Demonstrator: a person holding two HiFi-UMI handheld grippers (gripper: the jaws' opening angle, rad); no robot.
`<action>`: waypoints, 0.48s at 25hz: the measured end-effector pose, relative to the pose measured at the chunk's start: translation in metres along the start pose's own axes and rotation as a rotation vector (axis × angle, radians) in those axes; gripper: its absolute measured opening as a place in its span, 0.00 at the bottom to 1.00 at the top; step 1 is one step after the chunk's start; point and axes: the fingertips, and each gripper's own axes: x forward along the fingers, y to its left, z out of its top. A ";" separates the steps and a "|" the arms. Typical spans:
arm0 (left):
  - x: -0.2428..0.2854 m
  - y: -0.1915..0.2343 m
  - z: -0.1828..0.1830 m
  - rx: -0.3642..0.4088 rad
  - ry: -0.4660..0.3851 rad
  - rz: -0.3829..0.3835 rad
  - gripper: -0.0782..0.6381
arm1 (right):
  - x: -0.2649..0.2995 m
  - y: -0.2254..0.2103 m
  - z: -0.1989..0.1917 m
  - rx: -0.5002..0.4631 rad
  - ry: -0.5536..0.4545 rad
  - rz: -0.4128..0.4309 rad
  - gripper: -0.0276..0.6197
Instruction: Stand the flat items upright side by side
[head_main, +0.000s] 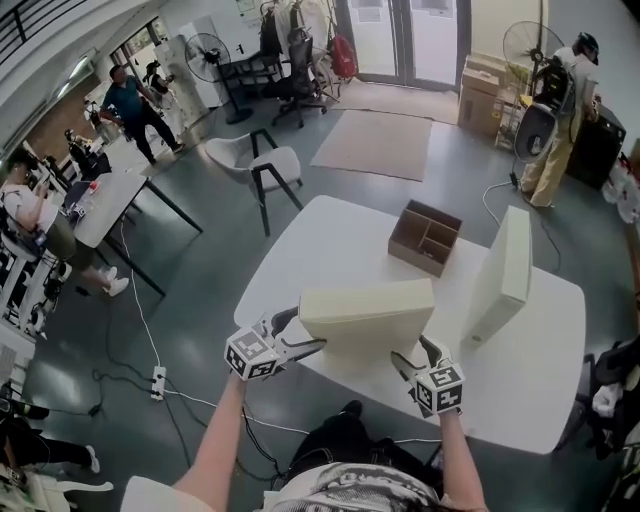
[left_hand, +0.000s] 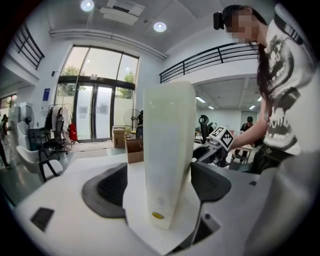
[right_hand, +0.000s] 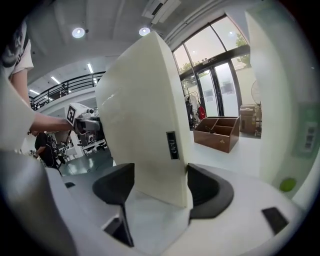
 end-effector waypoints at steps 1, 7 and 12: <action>0.003 0.001 -0.004 -0.014 0.008 -0.039 0.66 | 0.001 0.000 -0.001 0.008 0.001 -0.005 0.56; 0.023 -0.018 -0.039 0.023 0.200 -0.281 0.65 | 0.007 -0.002 -0.003 0.061 -0.005 -0.056 0.56; 0.031 -0.015 -0.033 -0.031 0.081 -0.200 0.57 | 0.007 -0.008 -0.004 0.100 -0.011 -0.116 0.55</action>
